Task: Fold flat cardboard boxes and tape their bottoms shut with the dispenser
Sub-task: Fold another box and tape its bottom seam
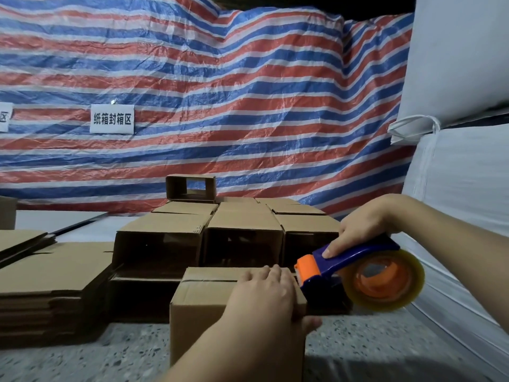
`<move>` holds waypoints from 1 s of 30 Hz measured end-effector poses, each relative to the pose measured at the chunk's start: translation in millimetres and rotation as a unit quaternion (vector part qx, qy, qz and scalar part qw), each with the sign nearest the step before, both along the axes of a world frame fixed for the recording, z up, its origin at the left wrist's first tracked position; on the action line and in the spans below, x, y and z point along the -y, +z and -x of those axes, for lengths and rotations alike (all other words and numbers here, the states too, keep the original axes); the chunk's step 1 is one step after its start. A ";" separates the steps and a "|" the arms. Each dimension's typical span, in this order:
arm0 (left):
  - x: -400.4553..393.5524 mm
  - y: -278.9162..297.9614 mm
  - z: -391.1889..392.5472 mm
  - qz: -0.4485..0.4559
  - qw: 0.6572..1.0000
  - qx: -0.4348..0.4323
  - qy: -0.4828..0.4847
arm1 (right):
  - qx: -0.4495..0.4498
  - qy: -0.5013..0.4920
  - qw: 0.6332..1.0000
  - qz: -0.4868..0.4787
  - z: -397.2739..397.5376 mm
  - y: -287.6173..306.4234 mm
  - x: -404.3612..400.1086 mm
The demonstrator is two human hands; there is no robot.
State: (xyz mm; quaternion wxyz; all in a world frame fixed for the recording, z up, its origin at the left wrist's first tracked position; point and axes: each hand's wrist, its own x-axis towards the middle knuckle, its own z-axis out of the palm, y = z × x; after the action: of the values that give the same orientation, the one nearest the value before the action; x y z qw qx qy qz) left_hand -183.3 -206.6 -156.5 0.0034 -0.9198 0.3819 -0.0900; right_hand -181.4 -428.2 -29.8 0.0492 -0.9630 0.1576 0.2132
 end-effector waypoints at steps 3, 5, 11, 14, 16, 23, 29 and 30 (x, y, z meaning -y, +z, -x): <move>0.2 -3.2 -2.1 0.000 1.000 0.019 0.001 | -0.003 -0.016 0.999 -0.046 9.0 5.4 13.4; 0.5 -1.7 -1.2 0.000 1.000 0.014 -0.003 | 0.002 -0.021 0.996 -0.081 18.2 14.5 23.5; 0.1 -5.4 -1.7 0.016 0.999 0.026 -0.012 | -0.028 -0.009 0.998 0.057 37.4 17.6 5.6; 1.0 -3.6 -1.8 0.014 0.999 0.026 -0.012 | -0.012 0.046 0.978 0.203 24.4 -20.8 -30.8; 0.5 -3.4 -0.8 0.021 0.999 0.021 -0.018 | -0.026 0.073 0.962 0.261 19.7 -57.1 -45.9; 0.3 -2.8 -1.2 0.027 0.999 0.014 -0.027 | 0.298 -0.010 0.943 0.145 34.8 -145.7 -8.0; -1.6 -7.2 -1.6 0.034 0.999 0.026 -0.030 | 0.338 -0.052 0.931 0.128 47.5 -221.4 -13.4; -1.6 -6.6 -1.1 0.030 0.999 0.024 -0.029 | 0.332 -0.057 0.933 0.125 48.5 -223.9 -15.0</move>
State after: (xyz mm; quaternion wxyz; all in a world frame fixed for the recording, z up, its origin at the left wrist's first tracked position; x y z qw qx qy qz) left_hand -182.2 -205.0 -163.1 -0.0176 -0.9056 0.4053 -0.1235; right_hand -229.9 -413.2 -253.7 -0.0100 -0.9666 0.2123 -0.1431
